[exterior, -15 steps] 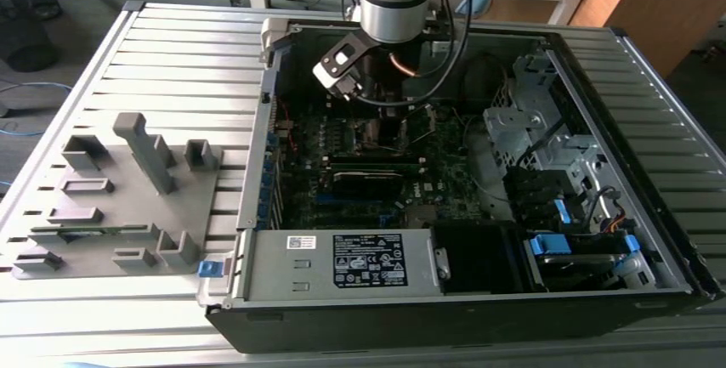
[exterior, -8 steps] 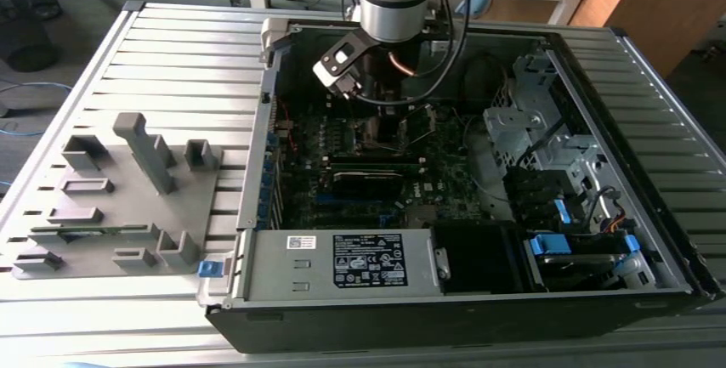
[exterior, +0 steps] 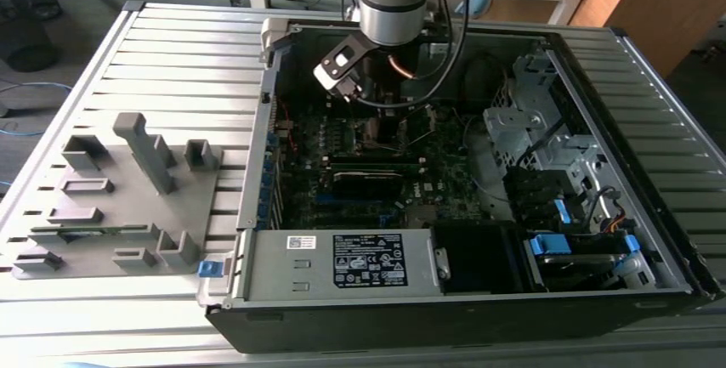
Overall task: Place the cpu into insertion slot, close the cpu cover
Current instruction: 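Place the cpu into insertion slot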
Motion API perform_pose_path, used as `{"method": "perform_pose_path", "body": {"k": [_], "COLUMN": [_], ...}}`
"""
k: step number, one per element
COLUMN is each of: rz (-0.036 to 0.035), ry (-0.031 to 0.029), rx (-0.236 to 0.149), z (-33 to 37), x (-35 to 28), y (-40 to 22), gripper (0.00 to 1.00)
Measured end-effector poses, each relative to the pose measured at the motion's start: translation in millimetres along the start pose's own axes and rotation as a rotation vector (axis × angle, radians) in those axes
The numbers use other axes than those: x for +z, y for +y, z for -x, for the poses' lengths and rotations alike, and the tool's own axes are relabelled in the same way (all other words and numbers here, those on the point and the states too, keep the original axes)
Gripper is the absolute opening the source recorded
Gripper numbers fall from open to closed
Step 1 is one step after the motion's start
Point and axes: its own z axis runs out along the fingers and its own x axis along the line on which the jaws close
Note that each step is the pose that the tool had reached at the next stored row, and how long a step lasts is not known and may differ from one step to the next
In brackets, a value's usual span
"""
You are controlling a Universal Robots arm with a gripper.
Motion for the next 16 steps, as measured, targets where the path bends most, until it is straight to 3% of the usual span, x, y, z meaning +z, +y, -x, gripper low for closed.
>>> {"method": "perform_pose_path", "body": {"k": [10,16], "rz": [0.0,0.0001], "ry": [0.0019,0.0039], "rx": [-0.017,-0.017], "z": [-0.4,-0.8], "x": [9.0,9.3], "y": [-0.7,-0.7], "gripper": [0.54,0.54]}}
